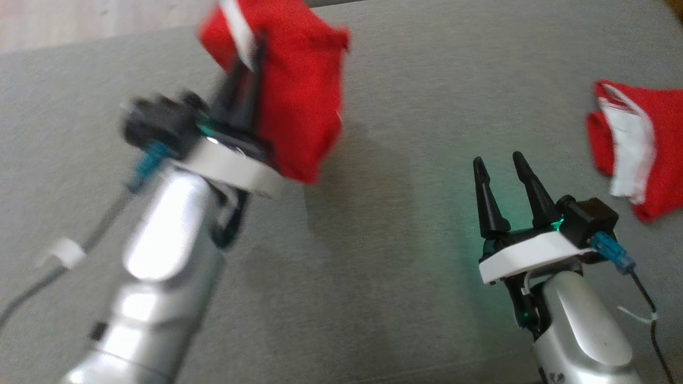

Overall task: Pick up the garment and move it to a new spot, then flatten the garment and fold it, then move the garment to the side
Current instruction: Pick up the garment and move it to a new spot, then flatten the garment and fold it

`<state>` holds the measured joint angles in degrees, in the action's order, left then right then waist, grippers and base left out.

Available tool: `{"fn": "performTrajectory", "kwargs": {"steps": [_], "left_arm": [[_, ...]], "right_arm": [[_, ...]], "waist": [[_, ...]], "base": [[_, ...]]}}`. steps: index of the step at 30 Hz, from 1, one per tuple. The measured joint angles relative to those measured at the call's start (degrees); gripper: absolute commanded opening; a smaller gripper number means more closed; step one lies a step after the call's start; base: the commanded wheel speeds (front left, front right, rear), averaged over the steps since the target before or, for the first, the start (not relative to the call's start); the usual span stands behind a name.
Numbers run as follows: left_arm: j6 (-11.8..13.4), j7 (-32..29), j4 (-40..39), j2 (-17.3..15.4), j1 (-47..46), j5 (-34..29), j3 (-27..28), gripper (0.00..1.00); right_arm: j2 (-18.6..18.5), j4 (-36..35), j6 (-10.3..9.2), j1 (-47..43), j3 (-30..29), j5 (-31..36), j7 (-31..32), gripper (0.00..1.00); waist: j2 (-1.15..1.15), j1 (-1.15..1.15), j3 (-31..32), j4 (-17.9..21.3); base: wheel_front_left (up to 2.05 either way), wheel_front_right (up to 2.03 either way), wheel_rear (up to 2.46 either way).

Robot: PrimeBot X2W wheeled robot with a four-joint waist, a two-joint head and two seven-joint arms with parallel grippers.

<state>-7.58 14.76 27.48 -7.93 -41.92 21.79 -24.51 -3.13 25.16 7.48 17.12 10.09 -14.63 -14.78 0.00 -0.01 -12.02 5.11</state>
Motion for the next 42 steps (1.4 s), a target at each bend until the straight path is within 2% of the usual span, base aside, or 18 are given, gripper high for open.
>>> {"fn": "performTrajectory", "kwargs": {"steps": [5, 6, 7, 8, 11, 15, 23, 26, 33, 42], "left_arm": [[-0.01, 0.00, 2.74, 3.76, 5.47, 0.32, -4.63, 0.00], [0.00, 0.00, 3.24, 4.04, 6.50, 0.26, -5.09, 0.09], [0.00, 0.00, 3.71, 4.32, 7.63, -0.03, -5.02, 0.62], [0.00, 0.00, 4.32, 4.55, 8.68, -0.51, -5.03, 1.00], [0.14, -0.05, 5.47, 5.00, 11.96, -1.01, -2.42, 1.00], [2.24, -0.05, 4.46, 4.95, 16.06, -2.31, 4.11, 1.00], [5.15, -0.05, -1.68, 3.83, 27.84, -7.75, 16.45, 1.00], [5.38, -0.05, -3.78, 3.60, 33.44, -9.35, 20.47, 1.00], [5.21, -0.05, -8.06, 4.30, 43.57, -12.63, 24.85, 1.00], [4.47, -0.05, -9.03, 5.04, 45.83, -13.47, 24.14, 1.00]], "right_arm": [[0.02, -0.07, 0.00, -0.40, 0.38, -0.07, 0.00, 1.00], [0.03, -0.08, 0.00, -0.40, 0.41, -0.23, 0.00, 1.00], [0.03, -0.08, 0.00, -0.40, 0.42, -0.33, 0.00, 1.00], [0.03, -0.08, 0.00, -0.40, 0.41, -0.45, 0.00, 1.00], [0.01, -0.09, 0.00, -0.41, 0.32, -0.51, 0.00, 1.00], [0.07, -0.12, 0.00, -0.43, 0.43, -0.79, 0.00, 1.00], [0.08, 0.21, 0.00, -3.38, 0.43, -1.05, 0.00, 1.00], [0.08, 0.79, 0.00, -4.12, 0.30, -1.33, 0.01, 1.00], [0.10, 1.83, 0.00, -7.32, -0.75, -1.45, 0.01, 1.00], [0.12, 2.40, 0.00, -8.53, 0.81, -2.03, 0.01, 1.00]], "waist": [[0.00, 0.00, 0.79, 5.42], [0.00, 0.00, 0.84, 6.26], [0.00, 0.00, 0.86, 6.98], [0.00, 0.00, 0.86, 7.53], [0.00, 0.00, 0.90, 7.81], [0.00, 0.00, 1.67, 6.26], [0.00, 0.00, 5.29, 2.00], [0.00, 0.00, 7.06, 0.44], [0.00, 0.00, 10.76, -2.73], [0.00, 0.01, 11.73, -4.98]], "base": [[0.00, 0.00, 0.00], [0.00, 0.00, 0.00], [0.00, 0.00, 0.00], [0.00, 0.00, 0.00], [0.00, 0.00, 0.00], [0.00, 0.00, 0.00], [0.00, 0.00, 0.00], [0.00, 0.00, 0.00], [0.00, 0.00, 0.00], [0.00, 0.00, 0.00]]}}
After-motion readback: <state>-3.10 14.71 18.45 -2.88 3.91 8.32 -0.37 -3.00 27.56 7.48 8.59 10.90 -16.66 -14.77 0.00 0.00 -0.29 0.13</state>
